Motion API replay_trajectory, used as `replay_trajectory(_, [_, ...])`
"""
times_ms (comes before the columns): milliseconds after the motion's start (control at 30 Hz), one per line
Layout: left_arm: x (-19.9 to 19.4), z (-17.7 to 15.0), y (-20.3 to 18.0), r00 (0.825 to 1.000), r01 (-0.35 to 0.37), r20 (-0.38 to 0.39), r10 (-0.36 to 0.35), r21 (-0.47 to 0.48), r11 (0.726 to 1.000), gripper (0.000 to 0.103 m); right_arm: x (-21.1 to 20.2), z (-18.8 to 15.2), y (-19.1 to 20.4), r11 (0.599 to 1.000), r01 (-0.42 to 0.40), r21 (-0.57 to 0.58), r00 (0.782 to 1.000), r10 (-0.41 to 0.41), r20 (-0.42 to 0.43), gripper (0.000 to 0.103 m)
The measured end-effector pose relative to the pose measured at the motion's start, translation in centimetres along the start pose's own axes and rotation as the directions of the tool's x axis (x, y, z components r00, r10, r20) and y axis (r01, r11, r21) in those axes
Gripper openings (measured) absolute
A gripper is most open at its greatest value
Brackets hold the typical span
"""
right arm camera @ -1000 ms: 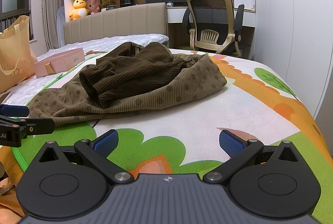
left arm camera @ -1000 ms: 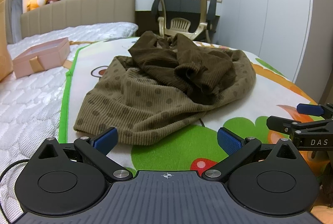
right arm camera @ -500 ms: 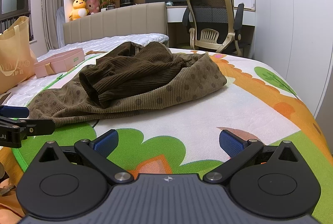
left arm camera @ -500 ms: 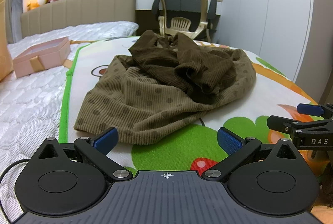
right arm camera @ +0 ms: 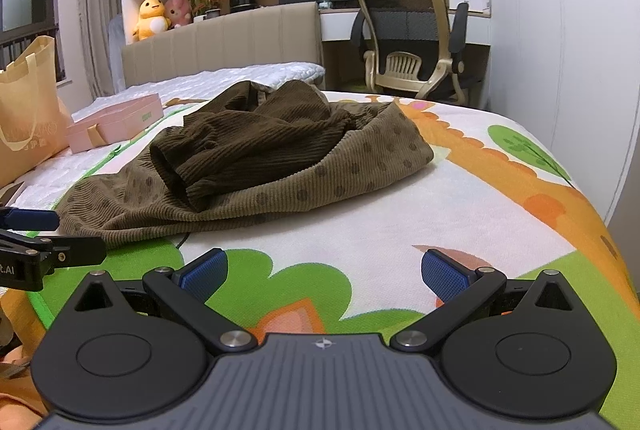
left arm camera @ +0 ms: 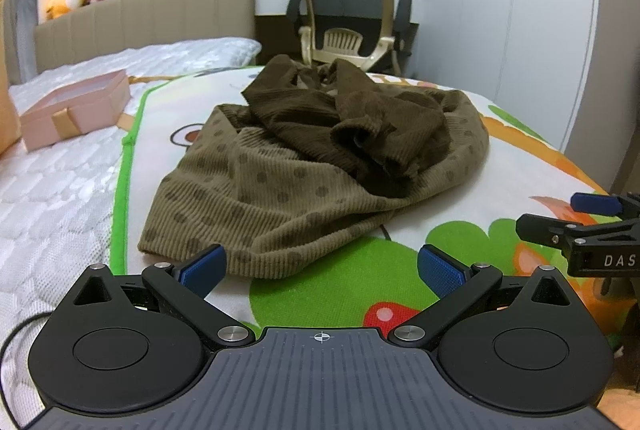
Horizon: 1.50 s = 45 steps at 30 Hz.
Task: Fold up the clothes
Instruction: 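Grasp the brown garment with the right gripper and lift it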
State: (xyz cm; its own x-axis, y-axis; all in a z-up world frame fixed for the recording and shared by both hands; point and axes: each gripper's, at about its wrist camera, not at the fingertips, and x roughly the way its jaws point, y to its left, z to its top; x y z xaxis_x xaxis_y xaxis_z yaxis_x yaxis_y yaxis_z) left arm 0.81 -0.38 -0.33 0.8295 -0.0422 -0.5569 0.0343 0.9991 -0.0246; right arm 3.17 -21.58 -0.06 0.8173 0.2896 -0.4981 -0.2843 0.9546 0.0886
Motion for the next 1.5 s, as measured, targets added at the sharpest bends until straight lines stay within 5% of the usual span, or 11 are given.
replay_trajectory(433, [4.4, 9.6, 3.7, 0.973, 0.228, -0.019, -0.23, -0.065, 0.971, 0.103, 6.4, 9.0, -4.2, 0.99, -0.117, 0.08, 0.981, 0.128, -0.148, 0.103])
replay_trajectory(733, [12.9, 15.0, 8.4, 0.978, 0.206, 0.011, -0.206, -0.095, 0.974, 0.103, 15.1, 13.6, -5.6, 0.984, -0.135, 0.112, 0.971, 0.154, -0.181, 0.103])
replay_trajectory(967, [19.9, 14.4, 11.7, 0.973, 0.187, -0.105, -0.204, -0.156, 0.97, 0.103, 22.8, 13.9, -7.0, 0.961, -0.125, 0.248, 0.947, 0.19, -0.259, 0.103])
replay_trajectory(1167, [22.0, 12.8, 13.2, 0.954, 0.214, -0.175, -0.244, -0.174, 0.961, 0.103, 22.9, 12.6, -9.1, 0.916, -0.186, 0.356, 0.944, 0.268, -0.195, 0.103])
replay_trajectory(1300, [21.9, 13.1, 13.2, 0.949, 0.226, -0.185, -0.254, -0.161, 0.961, 0.103, 23.1, 13.3, -8.9, 0.929, -0.199, 0.313, 0.927, 0.282, -0.247, 0.103])
replay_trajectory(1500, [21.1, 13.1, 13.8, 0.938, 0.281, -0.156, -0.31, -0.184, 0.942, 0.103, 21.4, 14.7, -9.5, 0.969, -0.144, 0.203, 0.975, 0.174, -0.137, 0.103])
